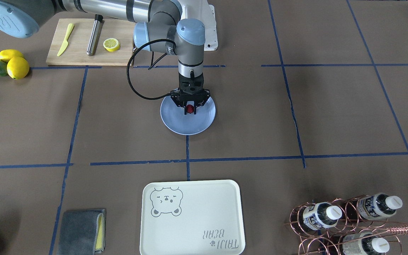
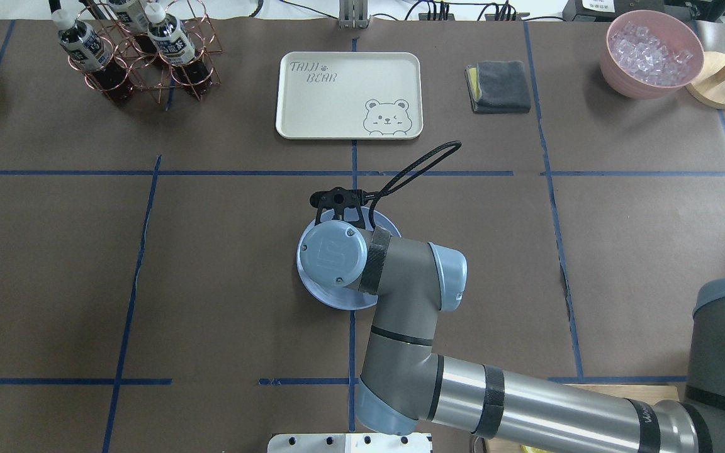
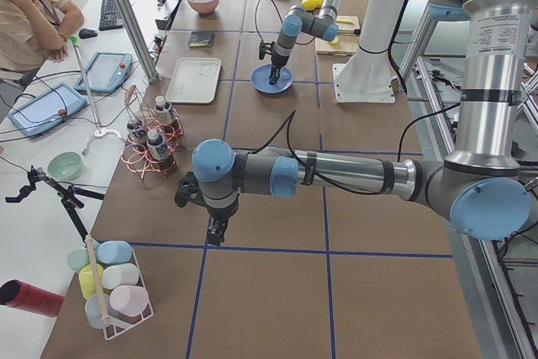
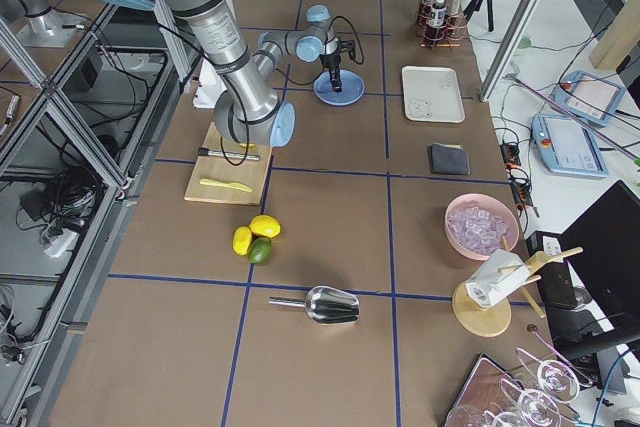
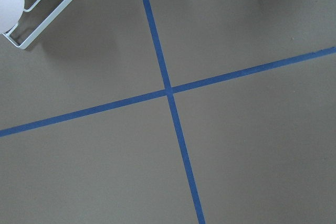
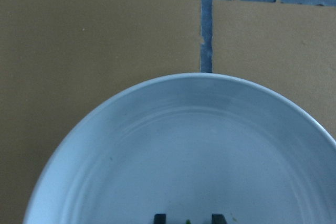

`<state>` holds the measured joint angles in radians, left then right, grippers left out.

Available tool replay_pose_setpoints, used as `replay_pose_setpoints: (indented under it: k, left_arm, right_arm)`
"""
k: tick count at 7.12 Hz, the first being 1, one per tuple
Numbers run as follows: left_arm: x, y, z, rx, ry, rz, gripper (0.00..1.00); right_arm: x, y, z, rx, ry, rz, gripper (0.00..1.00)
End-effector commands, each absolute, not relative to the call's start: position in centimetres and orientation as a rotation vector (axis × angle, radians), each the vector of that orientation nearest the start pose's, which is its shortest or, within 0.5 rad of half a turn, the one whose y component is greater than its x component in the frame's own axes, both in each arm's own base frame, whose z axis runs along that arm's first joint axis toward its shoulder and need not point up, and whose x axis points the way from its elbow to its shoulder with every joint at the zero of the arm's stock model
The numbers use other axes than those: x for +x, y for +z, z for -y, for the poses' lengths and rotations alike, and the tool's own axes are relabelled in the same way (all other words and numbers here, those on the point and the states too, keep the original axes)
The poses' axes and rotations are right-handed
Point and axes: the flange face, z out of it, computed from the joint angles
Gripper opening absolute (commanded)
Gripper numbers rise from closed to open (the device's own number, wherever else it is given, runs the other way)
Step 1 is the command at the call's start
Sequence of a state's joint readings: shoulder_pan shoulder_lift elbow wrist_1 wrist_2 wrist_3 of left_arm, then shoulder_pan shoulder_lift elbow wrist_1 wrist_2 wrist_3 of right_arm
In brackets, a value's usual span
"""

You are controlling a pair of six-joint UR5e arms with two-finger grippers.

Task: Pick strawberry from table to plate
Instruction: 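Lower the strawberry onto the plate and open the right gripper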

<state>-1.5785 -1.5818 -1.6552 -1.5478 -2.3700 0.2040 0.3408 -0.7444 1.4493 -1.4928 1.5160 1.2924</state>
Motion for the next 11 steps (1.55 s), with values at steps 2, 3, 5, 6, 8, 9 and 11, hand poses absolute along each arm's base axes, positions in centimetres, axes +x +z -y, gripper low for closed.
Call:
replay_pose_setpoints:
  k: [2, 3, 5, 6, 8, 9, 11]
  left_arm:
    - [-6.6, 61.2, 49.9, 0.153, 0.215, -0.789, 1.00]
    - [-6.6, 61.2, 49.9, 0.153, 0.215, -0.789, 1.00]
    - [-6.6, 61.2, 49.9, 0.153, 0.215, -0.789, 1.00]
    - [-6.6, 61.3, 49.8, 0.151, 0.214, -0.789, 1.00]
    - [-6.6, 61.3, 49.8, 0.151, 0.214, -0.789, 1.00]
    - [-6.6, 61.2, 49.8, 0.153, 0.215, -0.789, 1.00]
    - [-6.6, 61.0, 49.9, 0.155, 0.216, -0.788, 1.00]
  right_arm:
    - [-66.1, 19.6, 38.3, 0.296, 0.082, 0.728, 0.00]
    - [-66.1, 19.6, 38.3, 0.293, 0.081, 0.719, 0.00]
    - [-66.0, 19.8, 38.5, 0.304, 0.075, 0.712, 0.04]
    - [-65.9, 19.5, 38.5, 0.308, 0.075, 0.715, 0.72]
    - [-65.2, 18.6, 38.5, 0.307, 0.075, 0.738, 1.00]
    - [-63.5, 18.5, 39.5, 0.315, 0.093, 0.743, 1.00]
    - [-54.3, 21.2, 46.0, 0.360, -0.024, 0.734, 1.00]
